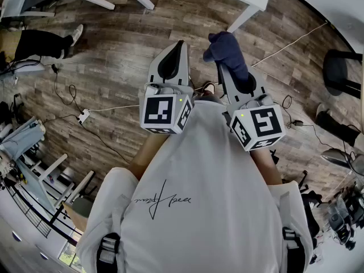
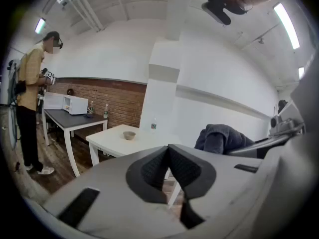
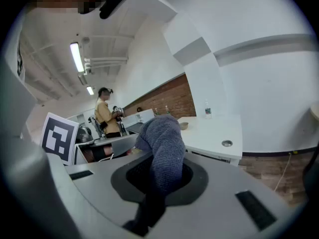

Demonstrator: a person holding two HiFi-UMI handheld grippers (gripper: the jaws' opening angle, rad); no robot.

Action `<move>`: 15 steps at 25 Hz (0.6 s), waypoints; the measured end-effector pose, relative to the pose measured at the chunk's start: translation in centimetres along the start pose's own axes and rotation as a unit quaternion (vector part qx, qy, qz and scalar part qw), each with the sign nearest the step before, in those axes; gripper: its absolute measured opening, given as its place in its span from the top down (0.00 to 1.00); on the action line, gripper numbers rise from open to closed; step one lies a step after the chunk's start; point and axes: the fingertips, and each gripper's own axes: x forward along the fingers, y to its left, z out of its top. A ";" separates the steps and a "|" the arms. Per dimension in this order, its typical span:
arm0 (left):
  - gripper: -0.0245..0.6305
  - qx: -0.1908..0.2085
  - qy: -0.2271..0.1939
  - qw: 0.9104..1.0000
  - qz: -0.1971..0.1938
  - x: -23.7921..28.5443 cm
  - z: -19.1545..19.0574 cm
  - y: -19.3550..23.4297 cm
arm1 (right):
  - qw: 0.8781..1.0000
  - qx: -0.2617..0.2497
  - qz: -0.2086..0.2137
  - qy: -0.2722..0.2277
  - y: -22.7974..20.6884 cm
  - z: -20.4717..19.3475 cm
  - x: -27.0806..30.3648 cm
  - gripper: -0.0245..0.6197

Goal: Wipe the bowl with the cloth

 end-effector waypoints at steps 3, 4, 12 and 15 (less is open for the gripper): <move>0.95 0.010 -0.003 1.000 0.000 0.6 0.7 1.5 | 1.000 0.004 0.002 0.000 0.6 0.7 1.6 0.91; 0.95 0.012 -0.005 1.000 0.000 0.9 1.0 2.0 | 1.000 0.004 0.003 0.000 0.8 1.0 2.2 0.91; 0.95 0.013 -0.001 1.000 -0.004 3.9 3.5 7.3 | 1.000 0.015 0.026 -0.004 1.7 4.0 7.4 0.91; 0.95 0.006 0.002 1.000 -0.004 5.0 4.3 10.8 | 0.998 0.040 0.038 -0.017 2.1 5.8 9.9 0.91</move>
